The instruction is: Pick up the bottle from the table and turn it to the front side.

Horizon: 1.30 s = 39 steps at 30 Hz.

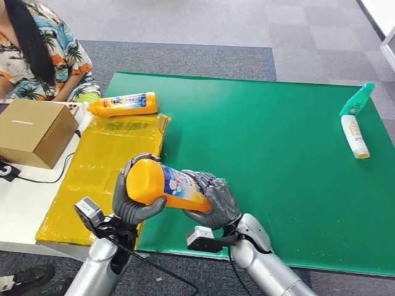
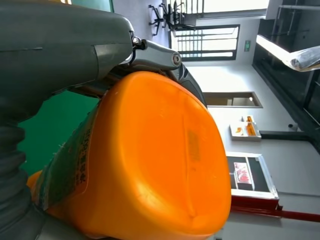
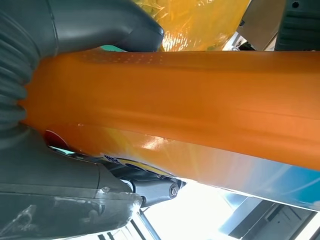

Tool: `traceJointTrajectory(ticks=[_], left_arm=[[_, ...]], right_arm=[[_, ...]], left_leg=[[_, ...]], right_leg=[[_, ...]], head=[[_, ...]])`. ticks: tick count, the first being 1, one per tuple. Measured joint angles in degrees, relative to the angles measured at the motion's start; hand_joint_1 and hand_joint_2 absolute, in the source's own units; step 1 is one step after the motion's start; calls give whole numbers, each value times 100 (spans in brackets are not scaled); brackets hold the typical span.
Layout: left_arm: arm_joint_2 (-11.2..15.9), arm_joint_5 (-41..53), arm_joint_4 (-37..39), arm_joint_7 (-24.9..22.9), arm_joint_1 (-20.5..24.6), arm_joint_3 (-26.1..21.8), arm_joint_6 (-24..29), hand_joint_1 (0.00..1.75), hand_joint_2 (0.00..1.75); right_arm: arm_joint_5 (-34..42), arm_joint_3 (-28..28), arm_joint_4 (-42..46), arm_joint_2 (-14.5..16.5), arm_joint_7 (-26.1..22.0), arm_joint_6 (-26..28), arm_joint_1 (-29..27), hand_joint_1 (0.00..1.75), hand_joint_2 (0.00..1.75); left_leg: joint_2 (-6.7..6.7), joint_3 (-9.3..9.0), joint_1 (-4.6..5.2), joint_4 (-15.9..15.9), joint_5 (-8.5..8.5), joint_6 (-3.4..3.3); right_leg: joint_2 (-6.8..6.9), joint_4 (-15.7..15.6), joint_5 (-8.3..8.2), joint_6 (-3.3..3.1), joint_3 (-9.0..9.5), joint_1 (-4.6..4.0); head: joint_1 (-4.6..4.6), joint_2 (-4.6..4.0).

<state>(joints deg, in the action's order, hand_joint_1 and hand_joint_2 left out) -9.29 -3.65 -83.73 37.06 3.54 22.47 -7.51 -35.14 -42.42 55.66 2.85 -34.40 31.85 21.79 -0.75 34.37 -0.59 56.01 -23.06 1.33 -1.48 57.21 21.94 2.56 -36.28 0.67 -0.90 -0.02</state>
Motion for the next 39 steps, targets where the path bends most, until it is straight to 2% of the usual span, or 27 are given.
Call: traceJointTrajectory(ticks=[3,4,12,16,21,28,33,39], left_arm=[[0,0,9,2,-4,-1,-8,175,175],[0,0,12,2,-5,-2,-8,175,175],[-5,94,21,-21,-3,-104,220,175,175],[0,499,1,-30,-9,-143,887,175,175],[154,1281,-395,-37,-28,-146,1945,175,175],[500,1647,-1237,-87,-9,-156,2381,175,175],[789,2476,-1480,-541,15,-173,2756,175,175],[1248,3739,-1497,-1644,1,-182,2593,175,175]], right_arm=[[4,-10,21,-26,10,-30,-2,38,175],[3,-15,28,-34,19,-33,-6,2,175],[34,-35,218,-44,120,220,-177,0,175],[224,74,380,44,149,639,-307,0,175],[358,626,675,354,-30,805,-503,0,175],[412,1385,819,766,-321,813,-700,0,175],[440,1914,905,1031,-425,815,-820,0,175],[415,2288,1026,1158,-362,817,-937,0,175]], left_leg=[[0,0,0,0,0,0],[0,0,0,0,0,0],[0,0,0,0,0,0],[0,1,0,0,0,0],[0,1,-1,0,0,1],[0,1,-1,0,0,0],[0,1,-1,0,0,1],[1,0,-1,0,0,1]], right_leg=[[0,0,0,0,0,0],[0,0,0,0,0,0],[0,0,0,0,0,0],[0,0,0,0,0,0],[0,1,0,-1,0,-1],[0,1,1,-1,0,-1],[0,1,1,-2,0,-1],[0,1,3,-4,-2,-2]], head=[[-1,-1],[0,-1],[0,0],[0,0],[0,1],[0,0],[-1,0],[-1,-1]])
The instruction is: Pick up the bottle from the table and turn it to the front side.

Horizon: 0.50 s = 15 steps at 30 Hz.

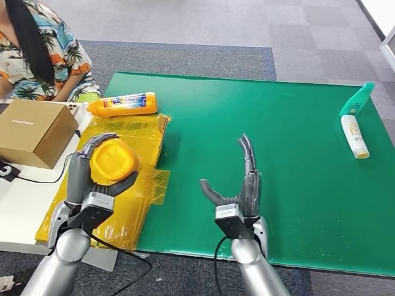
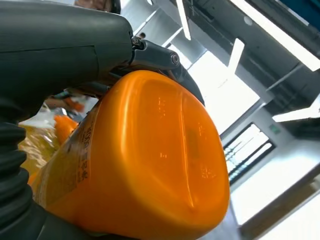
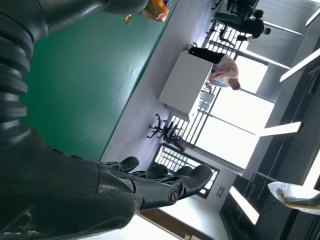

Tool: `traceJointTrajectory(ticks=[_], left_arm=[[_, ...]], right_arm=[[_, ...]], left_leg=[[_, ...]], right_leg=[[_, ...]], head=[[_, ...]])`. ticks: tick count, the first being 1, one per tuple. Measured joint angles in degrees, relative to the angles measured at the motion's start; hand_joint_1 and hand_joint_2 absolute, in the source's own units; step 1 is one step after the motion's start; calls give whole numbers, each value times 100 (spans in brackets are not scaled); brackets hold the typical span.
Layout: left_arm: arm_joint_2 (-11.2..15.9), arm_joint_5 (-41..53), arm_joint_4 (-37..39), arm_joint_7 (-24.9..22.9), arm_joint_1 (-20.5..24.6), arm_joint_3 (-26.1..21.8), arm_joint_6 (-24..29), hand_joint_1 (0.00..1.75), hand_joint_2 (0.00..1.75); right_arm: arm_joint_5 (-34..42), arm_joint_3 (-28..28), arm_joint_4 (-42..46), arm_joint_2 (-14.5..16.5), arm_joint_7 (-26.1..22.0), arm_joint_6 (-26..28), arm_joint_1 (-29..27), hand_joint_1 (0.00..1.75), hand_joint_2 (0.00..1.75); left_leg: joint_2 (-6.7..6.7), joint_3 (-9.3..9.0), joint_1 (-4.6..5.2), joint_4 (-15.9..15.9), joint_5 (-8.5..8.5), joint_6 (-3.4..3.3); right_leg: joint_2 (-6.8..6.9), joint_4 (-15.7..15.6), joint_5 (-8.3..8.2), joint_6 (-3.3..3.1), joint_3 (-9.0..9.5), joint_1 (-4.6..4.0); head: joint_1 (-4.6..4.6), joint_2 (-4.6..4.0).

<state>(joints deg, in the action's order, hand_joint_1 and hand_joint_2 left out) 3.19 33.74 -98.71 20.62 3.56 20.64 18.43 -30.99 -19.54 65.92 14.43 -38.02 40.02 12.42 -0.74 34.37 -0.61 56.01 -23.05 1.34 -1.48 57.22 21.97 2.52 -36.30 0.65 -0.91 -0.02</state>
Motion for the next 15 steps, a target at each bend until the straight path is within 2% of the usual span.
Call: traceJointTrajectory(ticks=[8,13,15], left_arm=[[475,1501,228,-1381,21,74,-380,175,175],[561,2205,517,-2075,235,183,-508,175,175],[575,2282,655,-2215,316,202,-624,175,175]], right_arm=[[-273,292,256,7,144,0,-132,0,175],[-474,402,419,7,258,0,-192,0,175],[-515,438,479,7,293,0,-226,0,175]], left_leg=[[0,0,0,0,0,0],[2,-6,1,0,-6,7],[3,-8,0,0,-5,9]], right_leg=[[0,0,0,0,-1,0],[-3,0,-1,-2,0,1],[-5,0,-1,-4,1,1]], head=[[1,1],[-1,2],[0,1]])
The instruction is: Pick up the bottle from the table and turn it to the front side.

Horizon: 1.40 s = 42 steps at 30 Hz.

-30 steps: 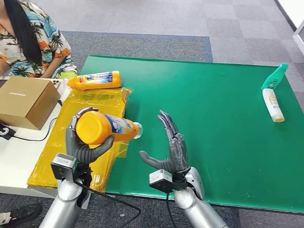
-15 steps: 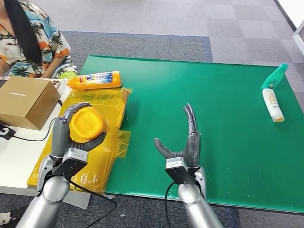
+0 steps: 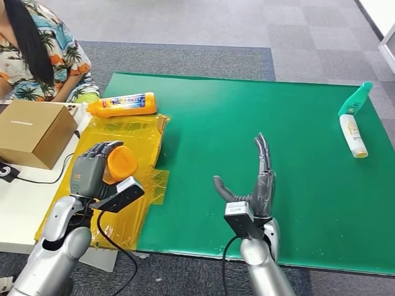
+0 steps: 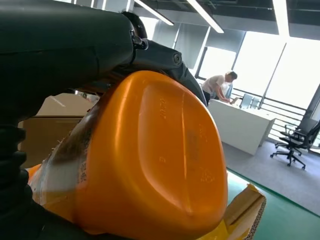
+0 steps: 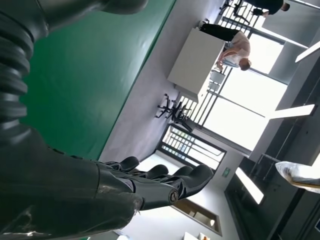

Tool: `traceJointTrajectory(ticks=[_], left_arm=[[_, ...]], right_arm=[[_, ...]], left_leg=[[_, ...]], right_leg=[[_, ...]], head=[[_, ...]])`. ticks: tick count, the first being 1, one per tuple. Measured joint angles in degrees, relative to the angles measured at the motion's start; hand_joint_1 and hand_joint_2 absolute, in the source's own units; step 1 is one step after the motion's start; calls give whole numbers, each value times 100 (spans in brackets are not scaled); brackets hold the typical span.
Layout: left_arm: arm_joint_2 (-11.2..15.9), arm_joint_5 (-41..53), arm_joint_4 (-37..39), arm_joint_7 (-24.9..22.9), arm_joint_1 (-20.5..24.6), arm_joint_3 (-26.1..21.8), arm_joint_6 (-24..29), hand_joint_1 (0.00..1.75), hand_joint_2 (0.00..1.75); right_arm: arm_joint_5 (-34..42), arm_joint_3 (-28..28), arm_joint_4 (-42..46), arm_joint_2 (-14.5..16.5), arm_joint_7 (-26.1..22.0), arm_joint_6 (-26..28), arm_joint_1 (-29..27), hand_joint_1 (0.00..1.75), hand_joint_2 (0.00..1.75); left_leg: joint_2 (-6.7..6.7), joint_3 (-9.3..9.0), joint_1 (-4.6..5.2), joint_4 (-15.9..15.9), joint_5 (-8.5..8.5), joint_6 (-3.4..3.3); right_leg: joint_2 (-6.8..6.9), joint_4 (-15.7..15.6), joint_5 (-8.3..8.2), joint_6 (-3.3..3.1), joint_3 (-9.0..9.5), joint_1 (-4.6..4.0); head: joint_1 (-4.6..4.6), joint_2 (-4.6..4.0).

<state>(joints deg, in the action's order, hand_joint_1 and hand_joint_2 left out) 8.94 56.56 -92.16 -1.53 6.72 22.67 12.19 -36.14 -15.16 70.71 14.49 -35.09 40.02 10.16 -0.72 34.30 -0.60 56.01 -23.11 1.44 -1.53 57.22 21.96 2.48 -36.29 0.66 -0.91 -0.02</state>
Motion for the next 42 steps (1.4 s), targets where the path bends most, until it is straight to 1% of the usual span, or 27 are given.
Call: traceJointTrajectory(ticks=[1,4,5,10,20,30,33,35,36,37,39,41,42], left_arm=[[5,3,60,-30,38,7,-46,164,175],[15,68,202,-120,116,24,-74,34,175],[15,106,249,-170,132,26,-73,0,175],[-20,302,584,-473,129,3,-25,0,175],[-228,714,1249,-716,136,-239,315,0,175],[-426,580,1573,-463,136,-407,344,0,175],[-476,560,1605,-326,130,-446,499,0,175],[-550,395,1581,17,102,-482,952,0,175],[-611,189,1524,335,68,-511,1310,0,175],[-692,-121,1421,775,18,-554,1707,0,175],[-913,-898,1104,1852,-81,-670,2399,0,175],[-1143,-1765,744,2858,-148,-757,2722,0,175],[-1198,-1963,663,3073,-158,-771,2762,0,175]], right_arm=[[-13,14,24,0,9,0,-13,0,175],[-41,44,70,0,31,0,-31,0,175],[-47,50,82,0,43,0,-35,0,175],[-56,55,100,0,104,0,-39,0,175],[-74,-8,100,0,161,0,-26,0,175],[-18,-144,98,-2,163,0,2,0,175],[-17,-164,98,-2,169,0,5,0,175],[-20,-175,93,-2,136,0,9,0,175],[-18,-179,85,-2,93,0,11,0,175],[-12,-180,69,-2,30,0,15,0,175],[7,-181,13,4,-108,0,25,0,175],[68,-200,-76,15,-223,-1,50,0,175],[89,-207,-99,18,-248,-1,57,0,175]], left_leg=[[0,-1,0,0,1,0],[1,-8,0,-2,2,3],[2,-10,0,-2,2,4],[2,-8,-1,-2,6,6],[1,-2,0,-1,4,3],[1,-2,0,-1,4,4],[1,-1,0,-1,4,4],[1,-1,0,-1,4,4],[1,0,0,-1,4,4],[0,1,0,-1,4,3],[-2,4,0,-1,2,0],[-5,5,0,-1,0,-4],[-6,5,0,-1,0,-4]], right_leg=[[0,1,0,0,1,0],[-2,3,0,-3,5,0],[-2,4,0,-3,5,0],[-2,4,0,-4,3,-2],[-2,4,1,-1,3,-1],[-1,4,2,-3,1,-1],[-1,4,2,-3,2,-1],[-1,4,1,-2,2,-1],[-1,4,1,-2,2,-1],[-1,4,1,-2,2,-1],[2,3,2,-1,4,-1],[7,3,3,1,8,0],[8,3,4,2,10,0]], head=[[1,-1],[0,-1],[0,0],[0,1],[0,-1],[-1,-1],[0,1],[0,1],[-1,0],[-1,0],[0,0],[2,1],[2,0]])
